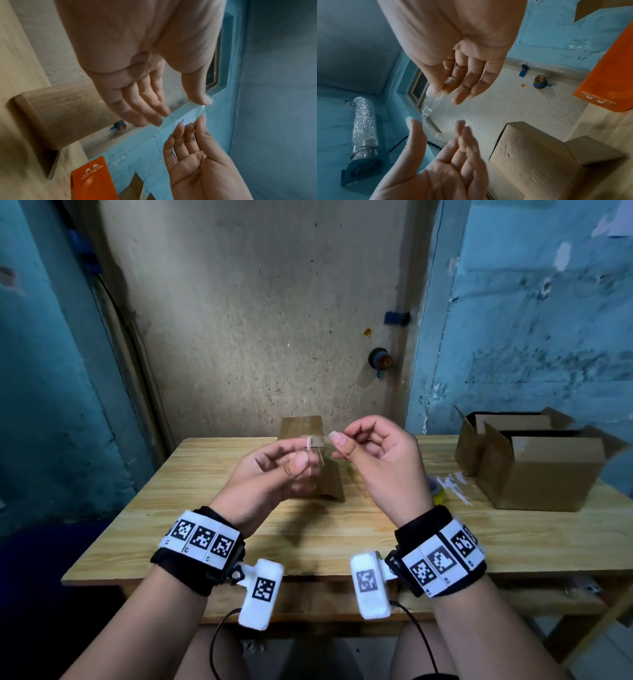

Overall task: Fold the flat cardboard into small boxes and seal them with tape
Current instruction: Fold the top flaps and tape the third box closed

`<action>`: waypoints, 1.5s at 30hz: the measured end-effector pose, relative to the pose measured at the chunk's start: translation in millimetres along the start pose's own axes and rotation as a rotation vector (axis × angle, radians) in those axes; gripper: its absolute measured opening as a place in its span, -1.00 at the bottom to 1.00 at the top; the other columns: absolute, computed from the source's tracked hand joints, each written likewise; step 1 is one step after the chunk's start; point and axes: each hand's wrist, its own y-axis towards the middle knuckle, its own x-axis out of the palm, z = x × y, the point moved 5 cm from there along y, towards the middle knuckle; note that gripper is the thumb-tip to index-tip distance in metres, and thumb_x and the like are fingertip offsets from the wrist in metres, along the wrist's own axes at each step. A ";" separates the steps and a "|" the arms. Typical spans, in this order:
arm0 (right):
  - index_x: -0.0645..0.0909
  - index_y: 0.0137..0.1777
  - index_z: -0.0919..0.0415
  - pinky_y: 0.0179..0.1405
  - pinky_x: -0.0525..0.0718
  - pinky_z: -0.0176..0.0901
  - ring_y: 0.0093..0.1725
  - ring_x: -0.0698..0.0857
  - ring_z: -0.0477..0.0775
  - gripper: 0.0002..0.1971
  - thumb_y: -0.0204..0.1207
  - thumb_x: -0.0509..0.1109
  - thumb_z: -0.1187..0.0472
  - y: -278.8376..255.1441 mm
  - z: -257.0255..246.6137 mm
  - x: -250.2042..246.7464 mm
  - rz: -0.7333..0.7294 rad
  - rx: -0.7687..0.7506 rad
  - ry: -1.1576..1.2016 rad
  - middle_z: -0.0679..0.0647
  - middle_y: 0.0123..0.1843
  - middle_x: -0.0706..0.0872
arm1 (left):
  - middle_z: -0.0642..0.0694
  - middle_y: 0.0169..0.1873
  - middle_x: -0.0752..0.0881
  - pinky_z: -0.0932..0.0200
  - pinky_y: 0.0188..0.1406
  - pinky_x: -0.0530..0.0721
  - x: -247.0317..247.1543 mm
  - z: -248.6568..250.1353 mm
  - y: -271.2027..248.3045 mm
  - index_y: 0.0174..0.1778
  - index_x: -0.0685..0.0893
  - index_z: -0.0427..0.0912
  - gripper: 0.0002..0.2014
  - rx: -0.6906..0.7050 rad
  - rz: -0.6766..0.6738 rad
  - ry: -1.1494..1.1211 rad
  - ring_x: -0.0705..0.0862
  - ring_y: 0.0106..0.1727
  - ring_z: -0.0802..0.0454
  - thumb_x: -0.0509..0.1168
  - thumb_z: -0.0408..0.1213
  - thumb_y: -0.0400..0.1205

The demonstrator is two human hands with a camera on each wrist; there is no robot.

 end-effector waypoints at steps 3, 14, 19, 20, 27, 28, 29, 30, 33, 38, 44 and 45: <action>0.70 -0.07 0.22 0.03 0.83 0.00 -0.13 0.85 0.28 -0.86 0.54 0.64 0.29 0.3 -0.4 -2.5 0.027 -0.016 -0.033 0.16 -0.20 0.83 | -0.21 -0.18 0.80 0.04 -0.07 0.81 -9.1 -2.0 -3.5 -0.02 0.79 -0.24 -0.47 0.054 0.066 -0.009 0.81 -0.18 -0.09 0.78 -0.10 0.20; 0.69 -0.25 0.03 0.11 0.79 0.43 -0.08 0.87 0.19 -0.72 0.46 0.66 -0.10 12.5 12.7 5.9 0.052 0.035 -0.174 0.06 -0.17 0.88 | -0.24 -0.05 0.81 -0.02 0.19 0.75 -34.7 14.4 -7.8 -0.15 0.86 -0.18 -0.91 0.194 0.321 -0.106 0.77 0.12 -0.14 0.49 -0.26 0.53; 0.68 -0.21 0.11 0.10 0.79 0.39 -0.08 0.82 0.21 -0.69 0.47 0.66 -0.09 17.2 21.6 13.6 0.082 0.029 -0.171 0.08 -0.11 0.84 | -0.26 -0.06 0.83 0.11 0.16 0.75 -43.3 20.1 1.6 0.12 0.81 -0.35 -0.71 0.202 0.434 -0.034 0.81 0.04 -0.07 0.52 -0.33 0.51; 0.70 -0.17 0.17 0.12 0.80 0.38 -0.11 0.83 0.18 -0.72 0.51 0.67 0.00 17.7 23.6 14.3 0.078 0.055 -0.148 0.12 -0.16 0.85 | -0.27 -0.02 0.83 0.13 0.15 0.76 -45.3 20.6 4.0 0.18 0.79 -0.33 -0.67 0.200 0.450 -0.015 0.81 0.06 -0.08 0.53 -0.36 0.50; 0.80 -0.15 0.21 -0.12 0.87 -0.01 -0.25 0.81 0.09 -0.86 0.50 0.69 0.20 19.0 34.2 17.2 0.096 0.073 -0.089 0.19 -0.27 0.83 | -0.15 -0.01 0.86 -0.04 0.23 0.68 -53.5 17.7 4.5 0.04 0.86 -0.19 -0.77 0.178 0.517 0.119 0.77 0.06 0.02 0.56 -0.17 0.53; 0.81 -0.15 0.22 -0.13 0.86 -0.05 -0.26 0.82 0.09 -0.87 0.49 0.70 0.21 19.4 34.9 18.0 0.100 0.070 -0.082 0.17 -0.28 0.84 | -0.13 0.03 0.86 -0.01 0.21 0.66 -54.0 16.2 4.3 0.04 0.86 -0.18 -0.73 0.186 0.530 0.116 0.75 0.05 0.05 0.57 -0.12 0.50; 0.81 -0.14 0.23 -0.14 0.86 -0.06 -0.25 0.83 0.09 -0.87 0.48 0.70 0.21 20.2 35.9 19.0 0.107 0.072 -0.074 0.17 -0.28 0.85 | -0.08 0.08 0.86 0.03 0.22 0.66 -54.7 14.7 4.2 0.03 0.86 -0.17 -0.72 0.194 0.552 0.105 0.76 0.08 0.10 0.58 -0.12 0.48; 0.80 -0.13 0.23 -0.14 0.86 -0.05 -0.24 0.84 0.12 -0.86 0.47 0.71 0.21 21.0 36.2 18.9 0.118 0.078 -0.063 0.16 -0.26 0.86 | -0.05 0.12 0.85 0.08 0.25 0.66 -55.0 13.7 4.8 0.02 0.86 -0.17 -0.74 0.203 0.573 0.088 0.78 0.14 0.14 0.59 -0.14 0.48; 0.81 -0.09 0.21 -0.07 0.86 0.06 -0.19 0.87 0.16 -0.81 0.44 0.73 0.16 24.3 39.1 19.3 0.134 0.097 -0.057 0.18 -0.23 0.87 | -0.05 0.02 0.86 0.16 0.21 0.64 -54.4 13.7 6.1 0.02 0.85 -0.20 -0.83 0.239 0.583 0.053 0.78 0.09 0.17 0.56 -0.25 0.56; 0.79 0.27 0.07 0.15 0.84 0.05 -0.21 0.84 0.02 -0.53 0.36 0.78 0.12 26.4 48.1 19.1 0.091 0.158 -0.080 0.11 -0.24 0.89 | -0.07 -0.17 0.77 0.37 0.03 0.68 -57.5 10.1 12.2 0.24 0.76 -0.26 -0.73 0.253 0.558 0.092 0.74 -0.18 0.25 0.48 -0.42 0.61; 0.87 -0.15 0.08 -0.08 0.81 -0.03 -0.18 0.83 -0.04 -0.83 0.36 0.76 0.07 25.4 51.4 19.4 0.104 0.151 -0.118 0.05 -0.19 0.90 | -0.05 -0.21 0.81 0.48 -0.24 0.64 -58.9 10.0 11.5 -0.01 0.80 -0.22 -0.94 0.240 0.601 0.160 0.77 -0.20 0.29 0.48 -0.38 0.62; 0.87 -0.15 0.08 -0.08 0.81 -0.04 -0.18 0.84 -0.06 -0.83 0.37 0.77 0.08 26.2 51.1 18.9 0.107 0.152 -0.118 0.04 -0.19 0.90 | -0.06 -0.19 0.82 0.48 -0.24 0.64 -58.8 10.4 11.4 -0.03 0.80 -0.18 -0.95 0.243 0.604 0.157 0.78 -0.18 0.25 0.48 -0.37 0.63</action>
